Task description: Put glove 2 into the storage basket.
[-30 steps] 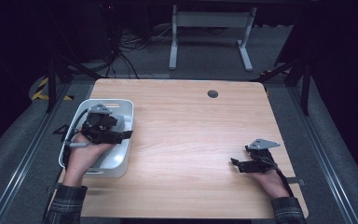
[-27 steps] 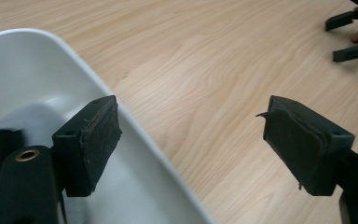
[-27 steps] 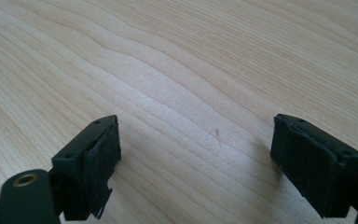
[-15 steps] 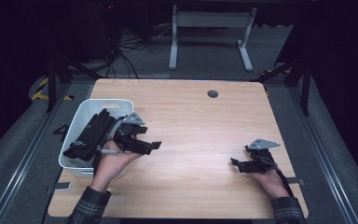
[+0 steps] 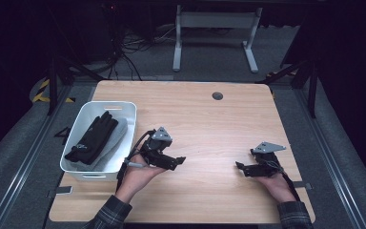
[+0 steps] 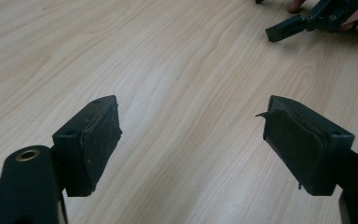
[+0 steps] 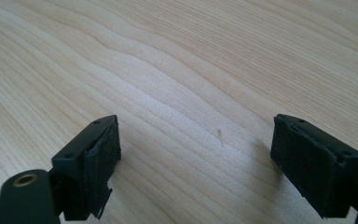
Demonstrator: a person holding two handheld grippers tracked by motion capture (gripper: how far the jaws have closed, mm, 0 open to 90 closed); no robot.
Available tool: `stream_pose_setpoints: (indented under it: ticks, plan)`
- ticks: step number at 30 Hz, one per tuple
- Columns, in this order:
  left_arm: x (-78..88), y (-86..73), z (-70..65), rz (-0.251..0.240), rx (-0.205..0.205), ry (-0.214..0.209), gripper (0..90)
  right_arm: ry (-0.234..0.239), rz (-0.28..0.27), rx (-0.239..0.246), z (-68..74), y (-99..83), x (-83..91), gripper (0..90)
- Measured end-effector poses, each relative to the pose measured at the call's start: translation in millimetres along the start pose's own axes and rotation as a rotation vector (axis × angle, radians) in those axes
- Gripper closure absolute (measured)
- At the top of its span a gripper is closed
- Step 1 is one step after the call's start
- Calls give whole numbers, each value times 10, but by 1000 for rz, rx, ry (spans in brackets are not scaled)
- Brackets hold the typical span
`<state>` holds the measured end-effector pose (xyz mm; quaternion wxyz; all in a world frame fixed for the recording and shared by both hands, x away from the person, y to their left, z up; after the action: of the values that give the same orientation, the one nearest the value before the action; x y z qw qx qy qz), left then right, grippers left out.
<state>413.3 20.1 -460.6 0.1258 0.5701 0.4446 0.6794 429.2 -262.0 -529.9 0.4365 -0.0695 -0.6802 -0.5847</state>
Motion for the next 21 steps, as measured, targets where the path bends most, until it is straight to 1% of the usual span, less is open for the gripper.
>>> stream_pose_setpoints:
  ticks: [1,3,4,6,8,11,15,18,21]
  plan:
    - [-32,-8,-20,0,-2,-1,195,0,0,0,1,0,0,161]
    - [-108,-45,-47,26,-29,-2,185,2,1,2,2,0,0,161]
    - [-108,-45,-47,26,-29,-2,184,2,1,2,2,0,0,161]
    - [-188,-84,-76,33,-24,-17,184,4,1,1,5,0,0,161]
    - [-286,-148,-91,53,-31,-19,183,3,1,2,5,0,0,161]
    - [-401,-230,-94,76,-31,-15,183,5,1,4,7,-1,-1,161]
    - [-512,-316,-108,107,-36,-19,182,5,1,4,8,0,-1,161]
    - [-594,-380,-105,130,-37,-11,172,4,2,5,9,-1,-1,161]
    - [-633,-407,-100,126,-41,6,160,5,1,5,10,0,-2,161]
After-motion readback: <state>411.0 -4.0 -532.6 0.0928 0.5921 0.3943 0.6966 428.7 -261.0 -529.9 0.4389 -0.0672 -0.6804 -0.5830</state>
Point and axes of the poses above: each handheld gripper's, and its own axes: x roughly backward along the jaws, y roughly out of its top, z roughly to its left, the point moved 9 cm from there along -x, roughly forward along the jaws, and after that the axes turned 8 degrees about -x, right-handed, at the moved point
